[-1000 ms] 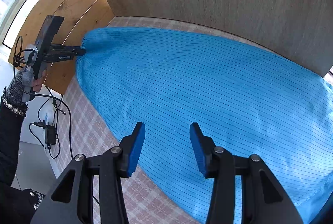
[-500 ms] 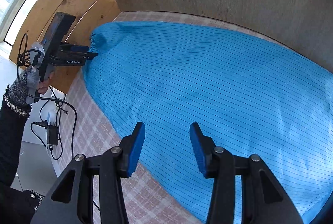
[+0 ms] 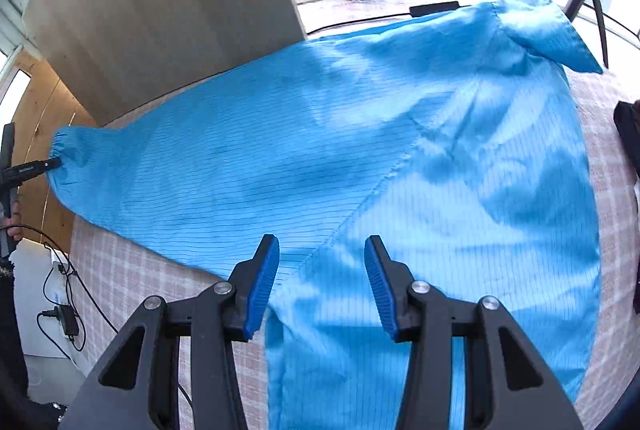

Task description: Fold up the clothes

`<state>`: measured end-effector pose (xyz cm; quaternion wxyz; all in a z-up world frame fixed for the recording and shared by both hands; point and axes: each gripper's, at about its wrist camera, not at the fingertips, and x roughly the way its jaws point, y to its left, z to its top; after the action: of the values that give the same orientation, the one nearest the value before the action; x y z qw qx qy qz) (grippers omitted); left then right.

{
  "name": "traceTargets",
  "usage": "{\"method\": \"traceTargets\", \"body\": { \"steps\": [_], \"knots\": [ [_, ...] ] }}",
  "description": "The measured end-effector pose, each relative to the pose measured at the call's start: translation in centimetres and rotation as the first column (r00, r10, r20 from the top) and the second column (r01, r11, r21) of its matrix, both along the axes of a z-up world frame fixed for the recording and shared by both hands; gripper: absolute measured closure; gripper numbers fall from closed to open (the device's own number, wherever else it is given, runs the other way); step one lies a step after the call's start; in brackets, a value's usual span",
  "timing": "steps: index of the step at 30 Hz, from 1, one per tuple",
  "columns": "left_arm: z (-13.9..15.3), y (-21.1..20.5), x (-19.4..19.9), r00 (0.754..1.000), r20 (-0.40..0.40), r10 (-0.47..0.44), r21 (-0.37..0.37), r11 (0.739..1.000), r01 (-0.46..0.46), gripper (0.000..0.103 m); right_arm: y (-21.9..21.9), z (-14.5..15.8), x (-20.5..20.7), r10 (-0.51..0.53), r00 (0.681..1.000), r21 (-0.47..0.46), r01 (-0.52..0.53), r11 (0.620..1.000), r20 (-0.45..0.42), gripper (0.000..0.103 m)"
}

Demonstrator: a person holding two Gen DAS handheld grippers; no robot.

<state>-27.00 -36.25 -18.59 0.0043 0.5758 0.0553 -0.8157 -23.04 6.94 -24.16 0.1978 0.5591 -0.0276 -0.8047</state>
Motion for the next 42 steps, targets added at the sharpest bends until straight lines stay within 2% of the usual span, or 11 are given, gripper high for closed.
{"method": "traceTargets", "body": {
  "steps": [5, 11, 13, 19, 21, 24, 27, 31, 35, 38, 42],
  "knots": [
    [7.6, 4.7, -1.0, 0.99, -0.107, -0.096, 0.018, 0.995, 0.099, 0.091, 1.3, -2.2, 0.2, -0.007, 0.999, 0.033, 0.006, 0.999, 0.041, 0.059],
    [16.4, 10.8, -2.1, 0.95, -0.232, -0.207, 0.028, 0.975, 0.219, 0.091, 2.8, -4.8, 0.5, -0.017, 0.996, 0.072, 0.011, 0.997, 0.089, 0.058],
    [17.4, 15.7, -2.6, 0.936, -0.252, -0.246, 0.034, 0.964, 0.263, 0.091, 4.7, -2.8, 0.9, -0.02, 0.998, -0.011, 0.021, 1.0, 0.063, 0.058],
    [18.8, 33.4, -4.1, 0.895, -0.279, -0.348, 0.02, 0.93, 0.368, 0.091, 13.3, 1.6, 3.4, 0.034, 0.998, 0.006, -0.034, 0.999, -0.048, 0.058],
    [19.7, 39.5, -4.0, 0.891, -0.295, -0.345, 0.03, 0.929, 0.37, 0.091, 16.7, 2.6, 4.3, 0.051, 0.996, 0.002, -0.051, 0.999, -0.073, 0.058],
    [20.9, 47.9, -4.5, 0.889, -0.319, -0.329, 0.079, 0.926, 0.37, 0.091, 22.0, 3.0, 4.7, 0.047, 0.997, -0.001, -0.047, 0.999, -0.068, 0.058],
    [21.0, 54.8, -4.8, 0.881, -0.329, -0.339, 0.139, 0.906, 0.401, 0.091, 26.7, 3.3, 5.3, 0.04, 0.996, 0.023, -0.038, 0.999, -0.078, 0.058],
    [19.2, 60.9, -4.4, 0.872, -0.312, -0.377, 0.152, 0.887, 0.437, 0.091, 32.0, 3.5, 5.4, 0.001, 0.996, -0.02, -0.002, 1.0, -0.085, 0.058],
    [16.1, 60.8, -4.6, 0.9, -0.264, -0.347, 0.196, 0.894, 0.403, 0.091, 32.6, 3.5, 3.8, 0.011, 0.995, -0.058, -0.017, 0.998, -0.097, 0.058],
    [13.4, 57.9, -4.6, 0.922, -0.225, -0.317, 0.196, 0.912, 0.361, 0.091, 30.7, 4.0, 2.7, 0.063, 0.992, -0.128, -0.078, 0.989, -0.111, 0.075],
    [10.0, 52.8, -4.6, 0.954, -0.17, -0.247, 0.21, 0.937, 0.28, 0.091, 27.0, 4.6, 2.4, 0.146, 0.979, -0.182, -0.17, 0.968, -0.14, 0.075]
  ]
}}
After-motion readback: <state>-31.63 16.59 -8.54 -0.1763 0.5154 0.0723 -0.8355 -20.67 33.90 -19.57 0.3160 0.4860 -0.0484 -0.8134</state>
